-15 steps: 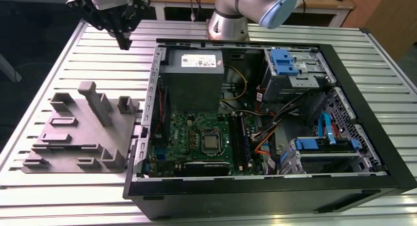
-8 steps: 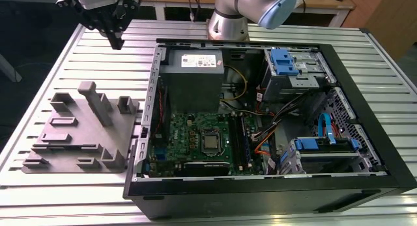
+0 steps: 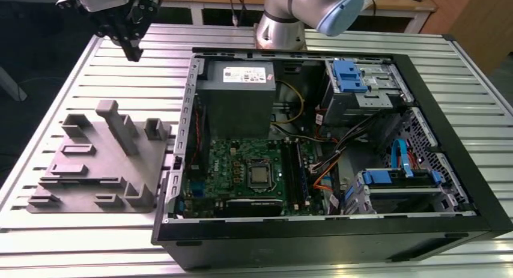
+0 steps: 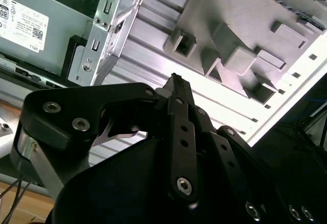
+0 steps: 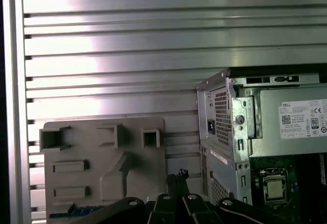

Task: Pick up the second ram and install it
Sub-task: 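Reach for the second ram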

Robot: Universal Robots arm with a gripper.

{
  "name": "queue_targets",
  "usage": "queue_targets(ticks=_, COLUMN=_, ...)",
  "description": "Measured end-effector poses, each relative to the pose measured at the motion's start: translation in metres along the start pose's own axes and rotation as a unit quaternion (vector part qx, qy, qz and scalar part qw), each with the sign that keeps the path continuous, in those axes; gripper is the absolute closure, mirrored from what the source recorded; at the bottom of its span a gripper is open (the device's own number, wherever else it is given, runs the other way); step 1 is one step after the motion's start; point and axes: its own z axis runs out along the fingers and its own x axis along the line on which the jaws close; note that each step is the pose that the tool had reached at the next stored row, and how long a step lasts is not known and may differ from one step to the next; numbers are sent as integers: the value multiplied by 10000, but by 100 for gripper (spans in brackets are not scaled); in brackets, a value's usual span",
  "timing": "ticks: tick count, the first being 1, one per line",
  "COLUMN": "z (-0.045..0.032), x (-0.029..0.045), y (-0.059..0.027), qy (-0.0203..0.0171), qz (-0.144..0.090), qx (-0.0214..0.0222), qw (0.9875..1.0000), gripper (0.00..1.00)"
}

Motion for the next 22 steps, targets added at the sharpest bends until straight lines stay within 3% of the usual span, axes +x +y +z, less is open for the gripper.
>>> queue_targets(ticks=7, z=9, x=75, y=-34, qy=0, qz=0, qx=0, qw=10000, gripper=93)
queue_targets(ticks=22, z=60, x=145, y=-189, qy=0, qz=0, qx=-1, qw=10000, gripper=93)
